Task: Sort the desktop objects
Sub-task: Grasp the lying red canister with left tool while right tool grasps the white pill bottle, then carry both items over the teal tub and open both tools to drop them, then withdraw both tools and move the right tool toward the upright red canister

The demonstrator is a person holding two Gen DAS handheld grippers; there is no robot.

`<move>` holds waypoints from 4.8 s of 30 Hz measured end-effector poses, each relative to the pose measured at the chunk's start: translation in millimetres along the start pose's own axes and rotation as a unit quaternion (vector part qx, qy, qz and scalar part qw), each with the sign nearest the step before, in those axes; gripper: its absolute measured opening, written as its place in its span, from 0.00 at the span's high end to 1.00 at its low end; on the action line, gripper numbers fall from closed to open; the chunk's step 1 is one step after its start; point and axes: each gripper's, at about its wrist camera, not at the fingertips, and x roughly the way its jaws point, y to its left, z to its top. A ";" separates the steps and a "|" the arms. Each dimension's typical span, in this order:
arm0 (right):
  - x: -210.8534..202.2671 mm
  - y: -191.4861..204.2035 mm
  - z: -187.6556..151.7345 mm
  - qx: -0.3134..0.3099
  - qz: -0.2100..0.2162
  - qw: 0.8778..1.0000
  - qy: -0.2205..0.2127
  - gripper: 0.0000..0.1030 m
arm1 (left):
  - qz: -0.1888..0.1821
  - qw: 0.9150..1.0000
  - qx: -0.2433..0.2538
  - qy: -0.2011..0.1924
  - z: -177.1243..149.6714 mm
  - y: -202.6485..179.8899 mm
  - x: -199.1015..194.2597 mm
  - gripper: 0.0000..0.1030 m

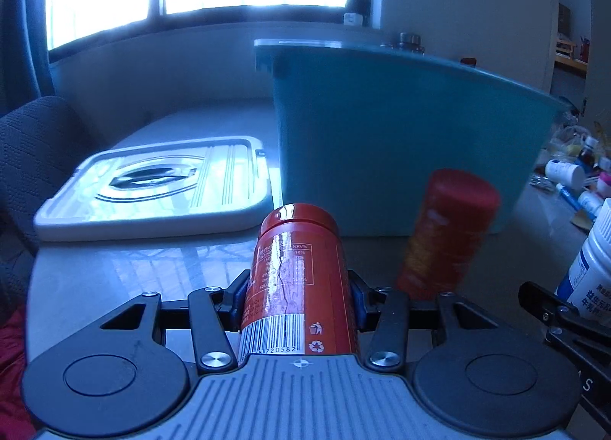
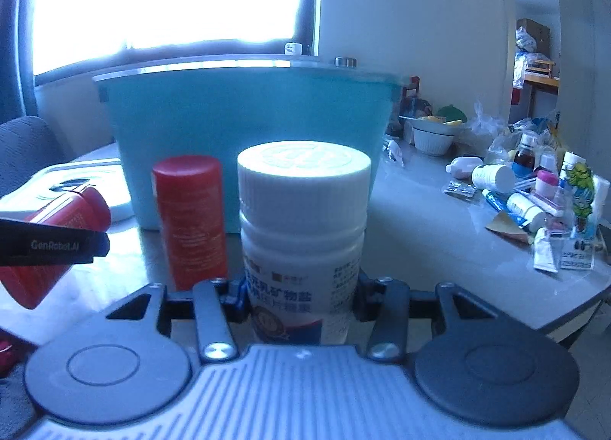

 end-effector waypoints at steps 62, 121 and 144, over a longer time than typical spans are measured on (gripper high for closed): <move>78.1 -27.3 195.0 0.022 0.014 0.999 -0.026 0.53 | -0.022 1.000 0.007 -0.008 231.9 -52.8 37.9 0.52; 3.4 -42.2 150.1 0.053 -0.001 0.999 -0.005 0.18 | 0.004 1.000 -0.019 0.024 171.7 -25.4 -35.0 0.29; -76.9 -17.7 28.6 0.003 0.031 1.000 0.006 0.12 | 0.032 0.996 -0.050 0.071 -0.5 7.5 -106.1 0.28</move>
